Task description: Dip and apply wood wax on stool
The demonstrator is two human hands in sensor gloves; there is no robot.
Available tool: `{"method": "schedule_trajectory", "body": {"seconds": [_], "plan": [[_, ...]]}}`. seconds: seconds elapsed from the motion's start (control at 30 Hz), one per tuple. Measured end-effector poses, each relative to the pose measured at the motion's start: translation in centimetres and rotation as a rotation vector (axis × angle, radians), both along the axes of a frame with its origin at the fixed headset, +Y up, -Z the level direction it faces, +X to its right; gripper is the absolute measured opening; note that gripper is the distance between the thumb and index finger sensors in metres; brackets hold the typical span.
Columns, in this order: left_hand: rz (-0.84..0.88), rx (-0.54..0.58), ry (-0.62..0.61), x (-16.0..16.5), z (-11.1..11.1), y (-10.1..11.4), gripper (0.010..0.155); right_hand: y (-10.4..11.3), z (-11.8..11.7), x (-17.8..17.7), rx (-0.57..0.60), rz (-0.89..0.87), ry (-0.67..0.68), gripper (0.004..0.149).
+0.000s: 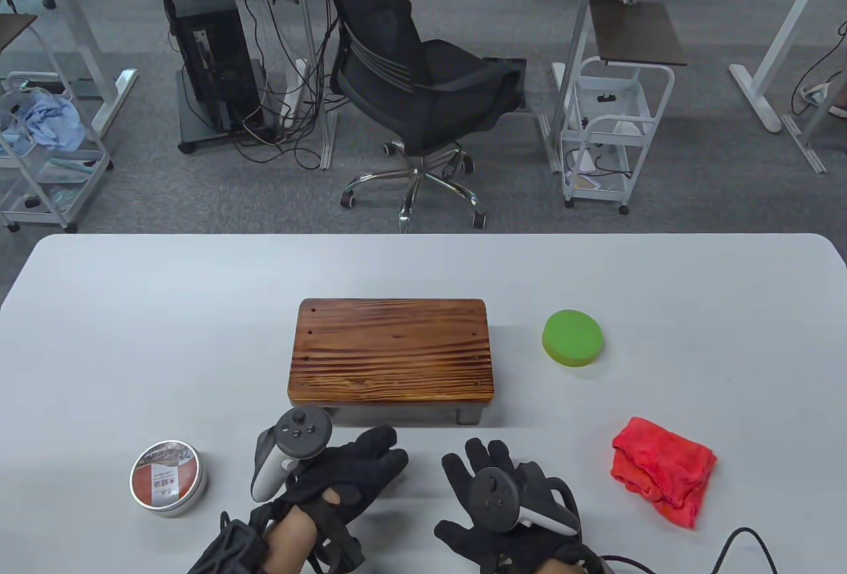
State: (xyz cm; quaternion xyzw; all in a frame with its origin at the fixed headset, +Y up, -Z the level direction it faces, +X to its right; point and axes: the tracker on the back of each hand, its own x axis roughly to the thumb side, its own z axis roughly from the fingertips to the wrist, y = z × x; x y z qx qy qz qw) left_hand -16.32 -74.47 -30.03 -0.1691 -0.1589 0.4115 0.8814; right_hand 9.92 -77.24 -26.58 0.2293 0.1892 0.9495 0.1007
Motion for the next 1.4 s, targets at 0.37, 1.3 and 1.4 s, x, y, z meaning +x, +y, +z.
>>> {"method": "schedule_trajectory", "body": {"seconds": [0.37,1.3,1.4], "plan": [[-0.662,0.792,0.271,-4.6,0.7,6.0,0.099,0.1,0.3,-0.3,0.007,0.020,0.000,0.093],[-0.613,0.685,0.444,-11.1,-1.6,2.3,0.110,3.7,0.2,2.1,0.204,0.036,-0.130,0.090],[-0.606,0.663,0.440,-11.3,-1.6,2.0,0.109,5.4,-0.8,5.1,0.274,0.050,-0.241,0.088]]}}
